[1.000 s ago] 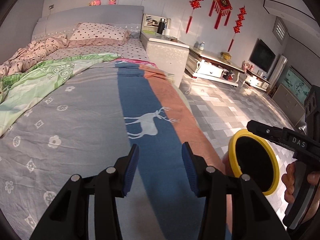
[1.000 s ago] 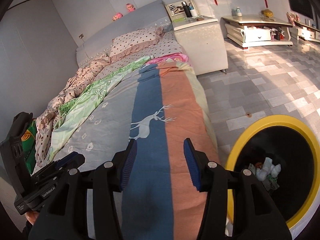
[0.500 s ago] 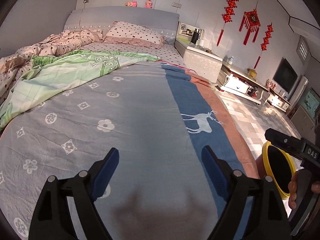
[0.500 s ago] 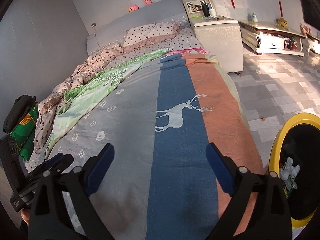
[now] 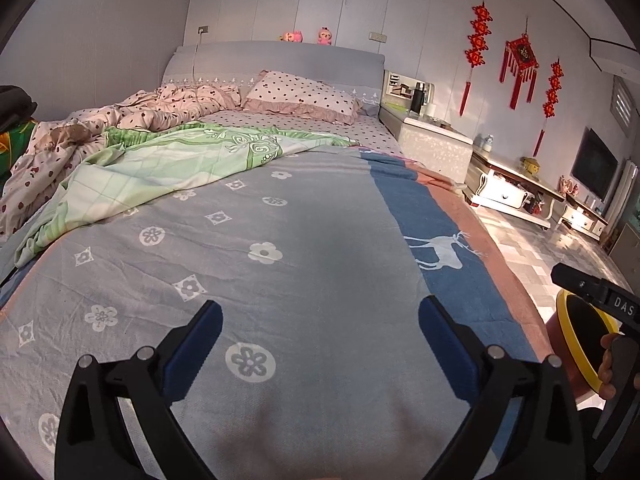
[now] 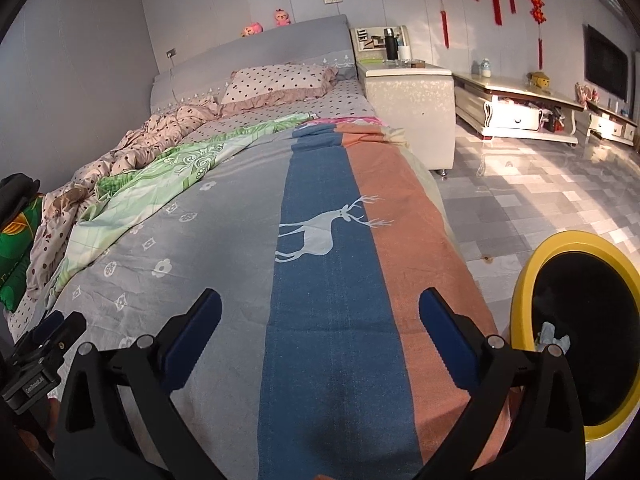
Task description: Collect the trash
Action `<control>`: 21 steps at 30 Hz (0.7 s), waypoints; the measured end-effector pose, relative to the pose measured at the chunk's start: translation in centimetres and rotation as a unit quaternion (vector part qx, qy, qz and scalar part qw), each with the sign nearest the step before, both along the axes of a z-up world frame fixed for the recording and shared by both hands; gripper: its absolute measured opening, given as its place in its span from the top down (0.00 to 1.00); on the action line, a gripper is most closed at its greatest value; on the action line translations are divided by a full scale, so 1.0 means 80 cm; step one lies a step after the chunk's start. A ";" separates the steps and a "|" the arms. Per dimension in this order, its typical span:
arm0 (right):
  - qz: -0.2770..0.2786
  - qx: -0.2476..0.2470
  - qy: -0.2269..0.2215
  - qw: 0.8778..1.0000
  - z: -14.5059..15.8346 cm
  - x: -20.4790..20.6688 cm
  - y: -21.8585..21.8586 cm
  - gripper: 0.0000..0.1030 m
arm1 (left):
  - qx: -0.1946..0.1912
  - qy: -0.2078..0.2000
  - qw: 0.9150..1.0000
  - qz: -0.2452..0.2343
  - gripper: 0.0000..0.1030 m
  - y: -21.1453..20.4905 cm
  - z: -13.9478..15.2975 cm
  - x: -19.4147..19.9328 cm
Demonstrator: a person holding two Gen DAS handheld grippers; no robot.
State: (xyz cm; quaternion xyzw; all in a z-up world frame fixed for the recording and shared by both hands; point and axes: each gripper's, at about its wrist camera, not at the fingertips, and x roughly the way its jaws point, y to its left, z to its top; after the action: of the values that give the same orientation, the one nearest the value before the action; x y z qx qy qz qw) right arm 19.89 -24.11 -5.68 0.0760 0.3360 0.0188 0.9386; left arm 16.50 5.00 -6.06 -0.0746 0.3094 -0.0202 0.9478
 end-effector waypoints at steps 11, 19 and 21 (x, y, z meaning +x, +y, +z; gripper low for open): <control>-0.037 -0.043 -0.094 0.994 0.047 -0.064 0.003 0.08 | 0.003 -0.072 0.997 0.003 0.08 -0.020 0.054 -0.063; -0.042 -0.036 -0.130 0.990 0.055 -0.099 0.002 0.08 | 0.006 -0.109 0.994 -0.005 0.08 -0.040 0.073 -0.103; -0.045 -0.040 -0.144 0.988 0.056 -0.107 0.001 0.08 | 0.006 -0.114 0.993 -0.005 0.08 -0.043 0.074 -0.109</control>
State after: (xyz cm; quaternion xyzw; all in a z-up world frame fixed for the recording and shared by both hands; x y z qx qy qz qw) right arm 11.32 -24.02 -1.20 0.0504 0.1943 -0.0263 0.9793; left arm 7.82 1.59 -0.13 -0.0647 0.1994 -0.0310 0.9773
